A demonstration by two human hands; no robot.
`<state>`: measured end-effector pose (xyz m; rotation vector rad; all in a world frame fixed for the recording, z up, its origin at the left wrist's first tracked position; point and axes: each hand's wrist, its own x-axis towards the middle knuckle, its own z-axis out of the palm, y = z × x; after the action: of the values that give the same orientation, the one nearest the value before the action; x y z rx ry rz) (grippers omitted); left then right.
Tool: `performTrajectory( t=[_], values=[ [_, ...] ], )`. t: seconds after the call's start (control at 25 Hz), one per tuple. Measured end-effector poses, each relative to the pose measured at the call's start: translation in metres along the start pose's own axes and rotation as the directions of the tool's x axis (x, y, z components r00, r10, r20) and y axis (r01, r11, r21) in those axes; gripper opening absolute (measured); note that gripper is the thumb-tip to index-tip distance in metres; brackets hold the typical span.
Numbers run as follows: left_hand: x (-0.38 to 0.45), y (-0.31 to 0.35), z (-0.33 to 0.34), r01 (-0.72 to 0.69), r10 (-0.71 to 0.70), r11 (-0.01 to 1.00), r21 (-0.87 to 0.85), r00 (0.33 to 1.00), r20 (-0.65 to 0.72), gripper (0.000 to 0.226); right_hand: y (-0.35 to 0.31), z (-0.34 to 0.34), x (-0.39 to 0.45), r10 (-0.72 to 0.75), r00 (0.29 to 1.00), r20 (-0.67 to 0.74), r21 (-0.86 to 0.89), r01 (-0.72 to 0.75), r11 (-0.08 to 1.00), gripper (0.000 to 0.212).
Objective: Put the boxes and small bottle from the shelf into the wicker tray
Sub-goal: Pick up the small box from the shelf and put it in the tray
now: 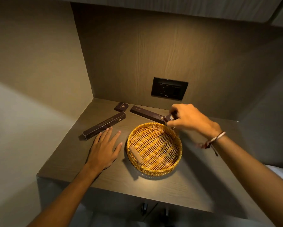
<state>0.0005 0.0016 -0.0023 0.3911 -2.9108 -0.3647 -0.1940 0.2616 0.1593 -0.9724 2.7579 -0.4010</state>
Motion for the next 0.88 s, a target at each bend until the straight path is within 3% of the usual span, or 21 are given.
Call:
performTrajectory(
  t=[0.12, 0.2, 0.52, 0.6, 0.72, 0.8, 0.88],
  values=[
    [-0.001, -0.001, -0.001, -0.004, 0.004, 1.0, -0.004, 1.0, -0.004, 0.063, -0.04, 0.029, -0.026, -0.007, 0.962, 0.272, -0.084, 0.031, 0.996, 0.048],
    [-0.001, -0.001, -0.001, -0.007, 0.007, 1.0, -0.008, 1.0, -0.007, 0.063, -0.053, 0.046, -0.041, 0.0, 0.931, 0.364, -0.163, 0.064, 0.985, 0.046],
    [-0.001, -0.004, 0.002, -0.017, 0.017, 1.0, 0.004, 1.0, -0.018, 0.067, -0.06, 0.045, -0.047, 0.101, 0.875, 0.474, -0.342, 0.078, 0.936, 0.053],
    [-0.001, -0.003, 0.002, -0.01, 0.01, 1.0, -0.003, 1.0, -0.017, 0.066, -0.057, 0.036, -0.035, 0.091, 0.9, 0.426, -0.306, 0.049, 0.951, 0.054],
    [-0.001, -0.002, 0.003, -0.007, 0.007, 1.0, -0.013, 1.0, -0.019, 0.063, -0.045, 0.019, -0.004, 0.062, 0.982, 0.181, -0.186, -0.028, 0.982, 0.051],
    [0.0, -0.003, 0.004, -0.007, 0.006, 1.0, -0.009, 1.0, -0.022, 0.063, -0.035, 0.011, 0.023, 0.057, 0.998, 0.017, -0.125, -0.055, 0.991, 0.044],
    [0.0, -0.003, 0.004, -0.007, 0.007, 1.0, -0.006, 1.0, -0.027, 0.062, -0.024, 0.01, 0.05, 0.069, 0.996, -0.06, -0.098, -0.075, 0.992, 0.039]
  ],
)
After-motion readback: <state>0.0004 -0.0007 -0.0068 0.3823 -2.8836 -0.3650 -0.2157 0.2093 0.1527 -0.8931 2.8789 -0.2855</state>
